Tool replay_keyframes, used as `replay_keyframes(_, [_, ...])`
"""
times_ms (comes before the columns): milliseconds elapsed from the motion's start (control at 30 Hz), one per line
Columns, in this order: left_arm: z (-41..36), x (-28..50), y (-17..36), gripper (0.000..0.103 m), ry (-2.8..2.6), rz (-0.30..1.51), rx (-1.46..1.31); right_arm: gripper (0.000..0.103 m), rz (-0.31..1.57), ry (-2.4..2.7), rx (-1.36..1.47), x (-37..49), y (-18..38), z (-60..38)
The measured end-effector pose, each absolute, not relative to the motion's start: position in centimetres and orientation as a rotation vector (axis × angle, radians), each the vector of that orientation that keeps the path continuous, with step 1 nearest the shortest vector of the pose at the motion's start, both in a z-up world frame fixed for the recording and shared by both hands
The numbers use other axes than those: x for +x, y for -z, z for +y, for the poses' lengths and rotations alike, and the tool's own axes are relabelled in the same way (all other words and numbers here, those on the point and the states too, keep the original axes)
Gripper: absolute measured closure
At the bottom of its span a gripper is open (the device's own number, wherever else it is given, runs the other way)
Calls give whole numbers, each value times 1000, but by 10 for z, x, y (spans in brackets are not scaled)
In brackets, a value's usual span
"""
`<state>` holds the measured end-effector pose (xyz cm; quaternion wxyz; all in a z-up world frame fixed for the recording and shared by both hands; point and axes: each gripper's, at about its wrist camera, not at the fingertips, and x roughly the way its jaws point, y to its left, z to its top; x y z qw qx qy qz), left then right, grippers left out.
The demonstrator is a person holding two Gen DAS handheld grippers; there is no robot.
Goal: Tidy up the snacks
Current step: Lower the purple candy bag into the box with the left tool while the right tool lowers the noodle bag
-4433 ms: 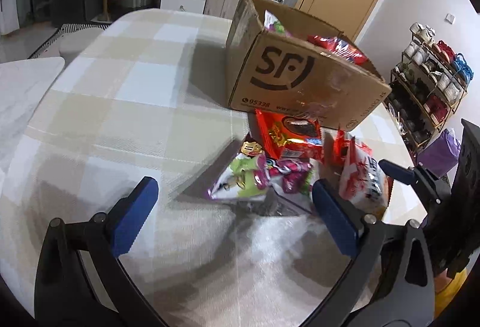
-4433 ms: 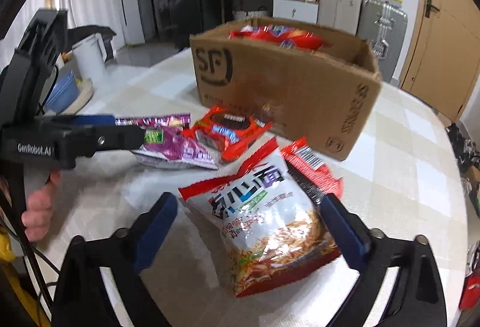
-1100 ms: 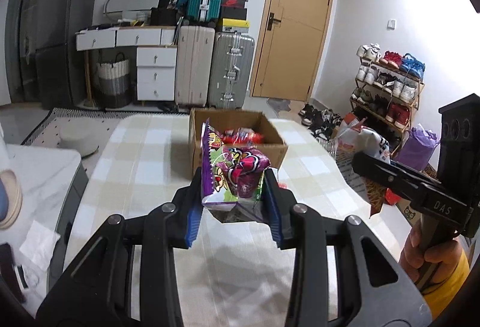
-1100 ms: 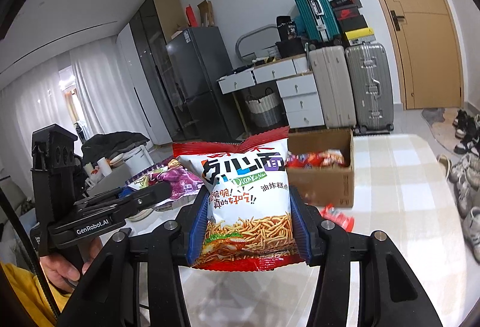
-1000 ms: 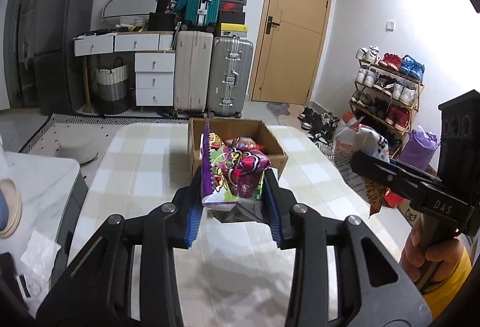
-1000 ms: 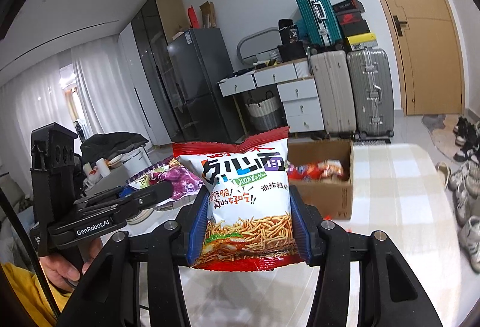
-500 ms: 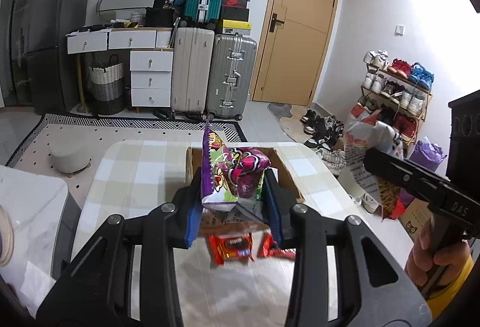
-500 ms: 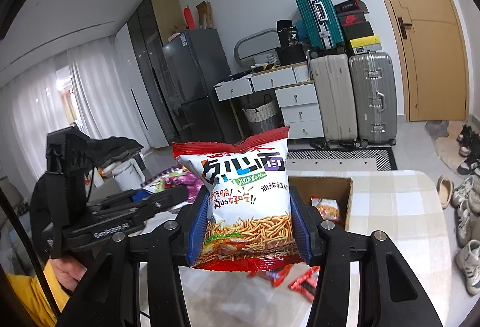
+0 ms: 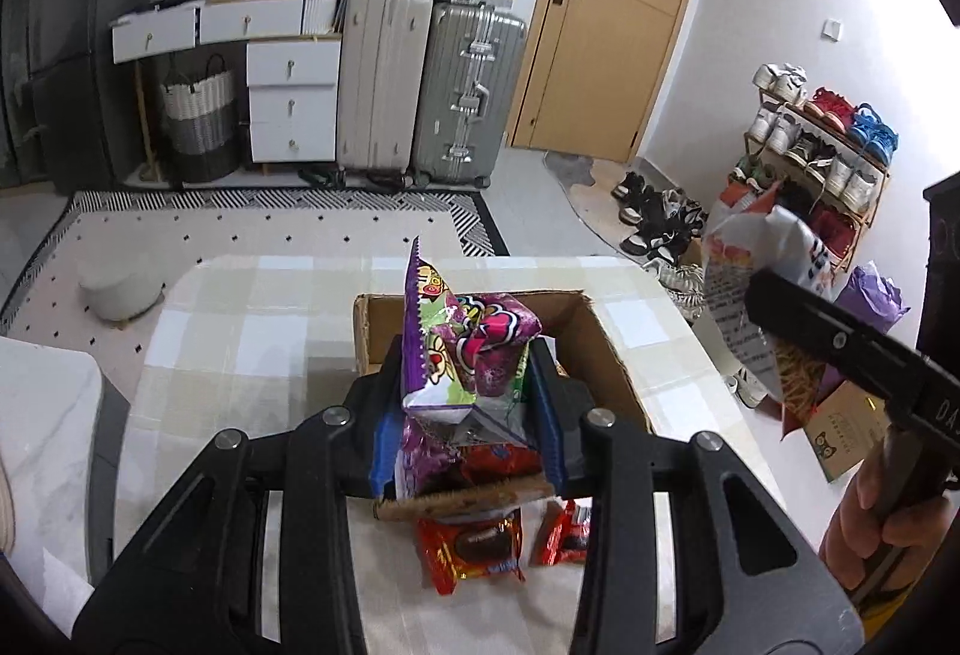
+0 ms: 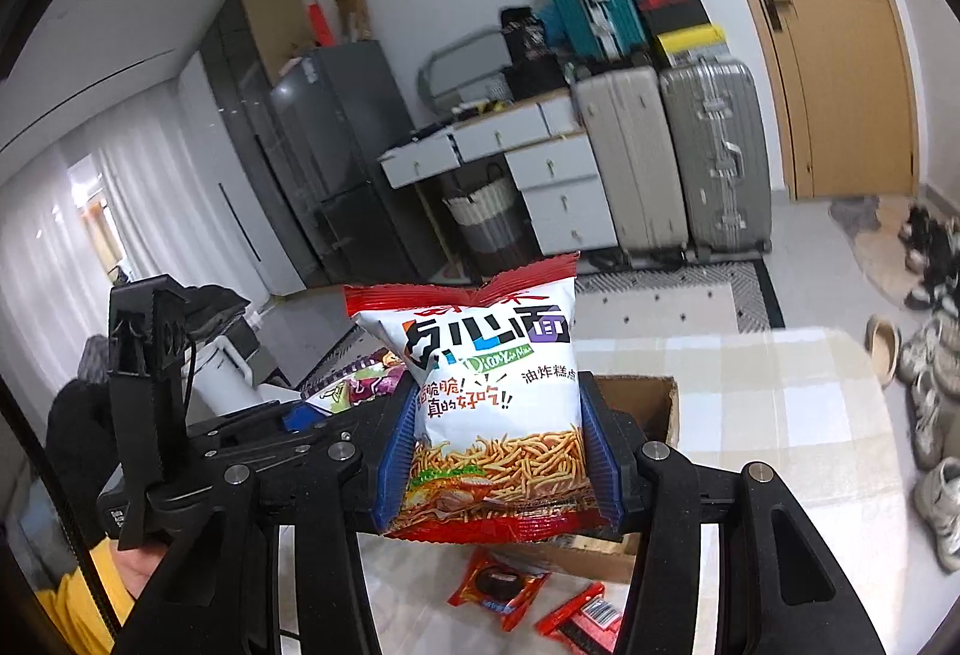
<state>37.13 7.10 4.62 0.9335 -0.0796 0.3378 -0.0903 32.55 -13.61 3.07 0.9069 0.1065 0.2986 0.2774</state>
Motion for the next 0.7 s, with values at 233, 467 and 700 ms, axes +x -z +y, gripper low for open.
replay_keyframes(233, [68,436,-17,69,215,782,-201,53,688,-545,199,374,-4,-125])
replay_keyframes(467, [65,484,12,69,215,849,-191,53,783,-508,165,417,33,-112])
replay_keyframes(700, [59,521,33,67,214,887,-181,53,839,-497,138,441,56,-101])
